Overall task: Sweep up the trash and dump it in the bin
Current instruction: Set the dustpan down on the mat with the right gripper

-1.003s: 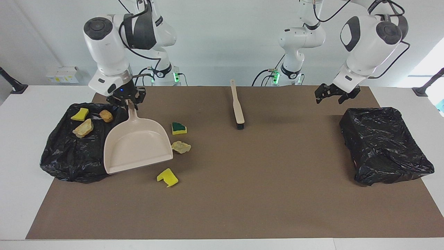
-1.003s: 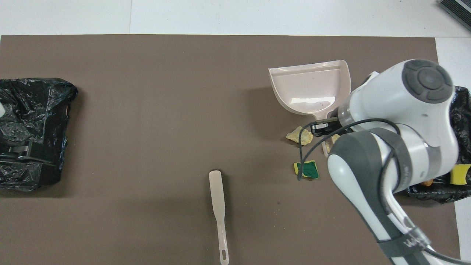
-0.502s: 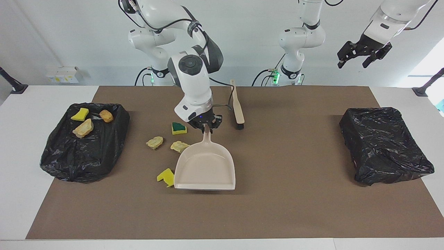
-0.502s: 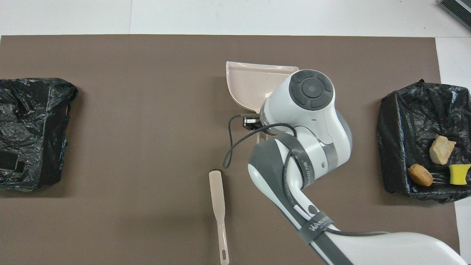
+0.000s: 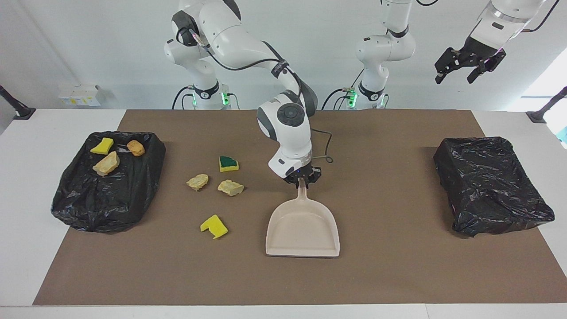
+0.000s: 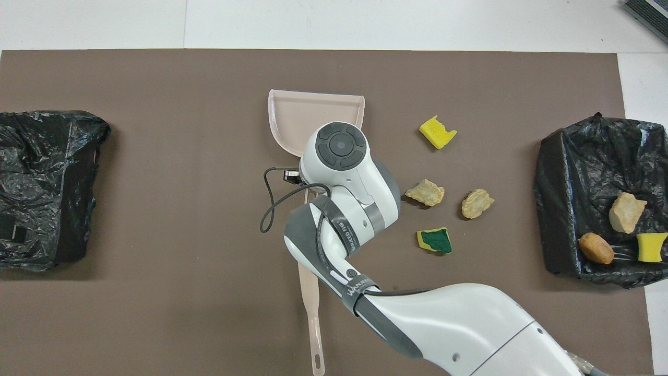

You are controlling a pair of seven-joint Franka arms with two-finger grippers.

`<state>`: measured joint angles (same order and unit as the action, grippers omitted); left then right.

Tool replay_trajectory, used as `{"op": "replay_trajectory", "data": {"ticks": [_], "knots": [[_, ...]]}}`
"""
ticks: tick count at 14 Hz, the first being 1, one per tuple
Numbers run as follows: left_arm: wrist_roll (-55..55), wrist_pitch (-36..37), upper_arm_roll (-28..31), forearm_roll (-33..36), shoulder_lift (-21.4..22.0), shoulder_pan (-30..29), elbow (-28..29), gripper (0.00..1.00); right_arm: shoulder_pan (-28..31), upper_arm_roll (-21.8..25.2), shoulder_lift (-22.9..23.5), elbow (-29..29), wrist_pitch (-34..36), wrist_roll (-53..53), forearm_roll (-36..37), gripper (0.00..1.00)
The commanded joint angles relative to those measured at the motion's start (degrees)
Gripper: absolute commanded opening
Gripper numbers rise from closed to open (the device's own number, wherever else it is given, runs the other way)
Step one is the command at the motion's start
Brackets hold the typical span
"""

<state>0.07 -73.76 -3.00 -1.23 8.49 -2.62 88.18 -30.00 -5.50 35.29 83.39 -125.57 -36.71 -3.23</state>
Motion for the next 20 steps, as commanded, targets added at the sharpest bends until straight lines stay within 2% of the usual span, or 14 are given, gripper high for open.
{"op": "replay_trajectory", "data": {"ticks": [1,5,6,9,13,16,20], "knots": [[0.37,-1.56,-0.25,0.87,-0.13,-0.72,-0.2,1.0,-0.31,0.05,0.75,-1.74,-1.69,-0.38,-0.02,1.0],[0.28,-1.74,-0.42,0.7,-0.14,-0.11,0.42,1.0,0.56,0.05,-1.71,-1.21,-1.88,0.15,-0.72,1.0],[0.28,-1.57,-0.43,0.7,-0.14,-0.19,0.5,1.0,0.47,-0.04,-3.54,0.62,-1.44,0.15,-0.72,1.0],[0.37,-1.65,-0.34,0.7,-0.14,0.07,0.59,1.0,-0.49,-0.04,-9.34,7.9,-0.56,-0.11,-0.72,1.0],[0.63,-1.74,-0.25,0.61,-0.14,0.16,0.59,1.0,-4.09,-0.04,-19.36,21.17,-0.38,-0.9,-0.9,1.0],[4.84,-2.09,0.54,0.26,-0.05,0.25,1.21,1.0,-5.76,-0.04,-26.04,29.53,-0.56,-3.09,-0.9,1.0],[3.8,-3.06,0.81,0.0,-0.05,0.86,1.29,1.0,-11.38,-0.04,-32.2,38.41,-2.4,-8.46,-0.99,1.0]]}}
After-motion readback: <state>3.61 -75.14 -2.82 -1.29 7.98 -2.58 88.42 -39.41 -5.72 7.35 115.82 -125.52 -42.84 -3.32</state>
